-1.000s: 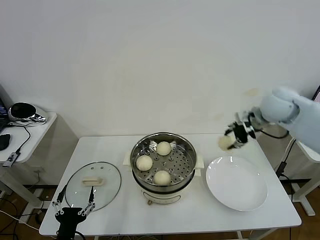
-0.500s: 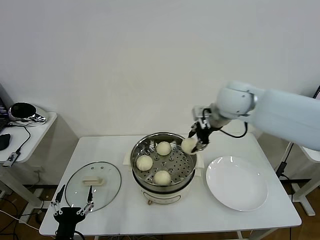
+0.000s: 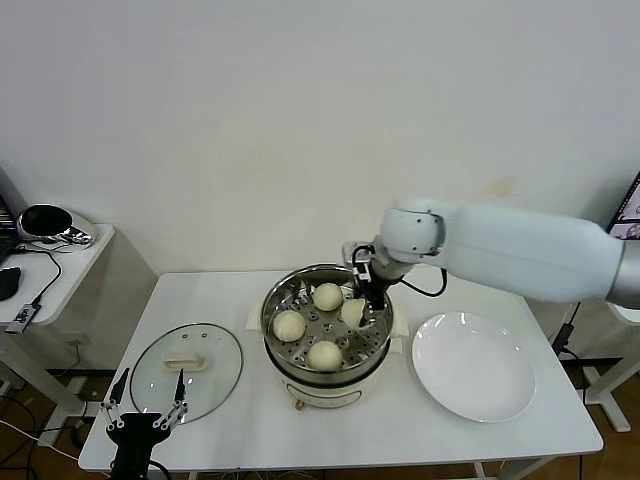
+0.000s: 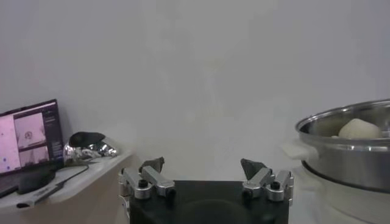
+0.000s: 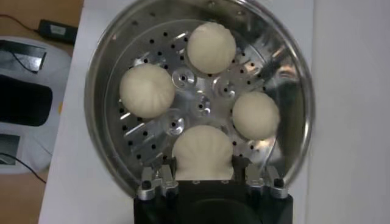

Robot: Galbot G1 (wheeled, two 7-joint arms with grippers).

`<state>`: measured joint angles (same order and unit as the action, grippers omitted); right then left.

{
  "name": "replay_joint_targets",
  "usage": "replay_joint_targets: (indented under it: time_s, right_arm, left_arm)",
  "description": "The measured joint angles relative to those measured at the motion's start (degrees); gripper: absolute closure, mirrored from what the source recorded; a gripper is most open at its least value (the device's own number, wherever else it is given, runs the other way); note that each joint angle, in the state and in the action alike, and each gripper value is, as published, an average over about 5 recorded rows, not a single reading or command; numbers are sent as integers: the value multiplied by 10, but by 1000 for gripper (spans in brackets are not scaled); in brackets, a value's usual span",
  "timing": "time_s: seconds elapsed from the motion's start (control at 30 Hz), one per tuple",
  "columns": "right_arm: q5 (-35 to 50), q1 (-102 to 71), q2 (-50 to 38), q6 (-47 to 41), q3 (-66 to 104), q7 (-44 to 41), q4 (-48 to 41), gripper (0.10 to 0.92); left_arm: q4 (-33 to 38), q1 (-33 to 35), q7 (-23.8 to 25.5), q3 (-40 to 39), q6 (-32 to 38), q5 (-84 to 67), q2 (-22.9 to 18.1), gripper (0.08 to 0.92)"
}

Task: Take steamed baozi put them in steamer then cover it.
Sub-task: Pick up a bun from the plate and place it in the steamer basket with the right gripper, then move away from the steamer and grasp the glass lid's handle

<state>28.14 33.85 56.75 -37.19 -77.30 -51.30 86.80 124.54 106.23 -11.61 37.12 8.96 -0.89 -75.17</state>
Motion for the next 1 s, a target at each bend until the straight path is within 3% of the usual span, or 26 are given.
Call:
replay_joint_targets:
  time_s: [0.53, 0.8, 1.0]
  right_arm:
    - [-25, -34, 16, -14, 5, -2, -29, 433]
    - [-30, -28, -2, -13, 18, -1, -20, 237]
    - [-16, -27, -34, -15, 43, 10, 7, 203]
  left_arm:
    - [-5, -6, 0, -3, 0, 0, 1, 177]
    - [-3, -9, 1, -3, -2, 0, 2, 177]
    - [-2, -12, 3, -5, -4, 1, 4, 177]
